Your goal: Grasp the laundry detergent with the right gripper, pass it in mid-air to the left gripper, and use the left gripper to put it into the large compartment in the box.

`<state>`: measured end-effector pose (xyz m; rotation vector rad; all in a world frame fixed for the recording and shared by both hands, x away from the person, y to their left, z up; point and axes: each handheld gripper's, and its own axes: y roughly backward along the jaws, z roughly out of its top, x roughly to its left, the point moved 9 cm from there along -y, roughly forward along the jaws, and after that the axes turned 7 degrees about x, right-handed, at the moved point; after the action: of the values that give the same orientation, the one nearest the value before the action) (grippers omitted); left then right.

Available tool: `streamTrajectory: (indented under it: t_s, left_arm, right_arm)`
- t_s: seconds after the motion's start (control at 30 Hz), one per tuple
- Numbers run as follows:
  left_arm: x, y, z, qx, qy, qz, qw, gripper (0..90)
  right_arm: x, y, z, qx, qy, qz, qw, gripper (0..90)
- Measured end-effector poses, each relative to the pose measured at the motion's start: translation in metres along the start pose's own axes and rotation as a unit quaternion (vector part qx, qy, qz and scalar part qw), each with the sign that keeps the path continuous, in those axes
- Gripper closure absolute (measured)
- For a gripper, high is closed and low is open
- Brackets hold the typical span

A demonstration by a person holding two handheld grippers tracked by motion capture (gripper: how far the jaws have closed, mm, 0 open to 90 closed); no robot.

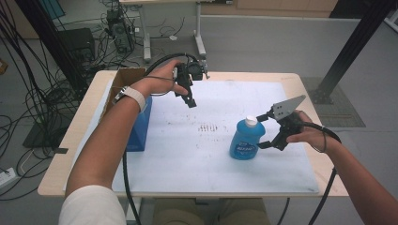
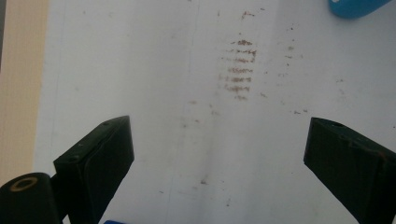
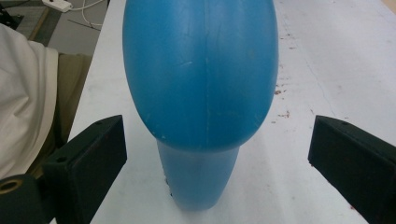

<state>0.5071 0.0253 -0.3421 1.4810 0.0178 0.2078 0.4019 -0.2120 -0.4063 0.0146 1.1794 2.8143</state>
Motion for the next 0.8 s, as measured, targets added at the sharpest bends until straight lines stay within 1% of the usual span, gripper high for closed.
streamTrajectory:
  t_s: [0.3, 0.4, 0.47, 0.53, 0.8]
  left_arm:
    - [0.0003, -0.001, 0.0007, -0.003, 0.001, -0.001, 1.0, 8.8]
    - [0.0008, -0.0009, 0.0001, -0.001, -0.002, -0.001, 1.0, 8.8]
    - [0.0005, -0.0009, 0.0002, -0.003, 0.003, -0.001, 1.0, 8.8]
    - [0.001, -0.0005, -0.0003, -0.001, -0.001, -0.001, 1.0, 8.8]
    - [0.0009, -0.0006, -0.0003, -0.003, 0.002, -0.001, 1.0, 8.8]
  right_arm:
    - [-0.0002, 0.0001, 0.0002, 0.0, 0.0, -0.001, 1.0, 4.3]
    - [-0.0002, 0.0001, 0.0003, 0.0, 0.0, 0.0, 1.0, 4.3]
    - [-0.0004, 0.0003, 0.0007, 0.0, 0.0, -0.001, 1.0, 4.3]
    - [-0.0004, 0.0003, 0.0009, -0.001, 0.001, -0.001, 1.0, 4.3]
    - [0.0001, 0.0001, 0.0011, 0.0, 0.001, -0.001, 1.0, 4.4]
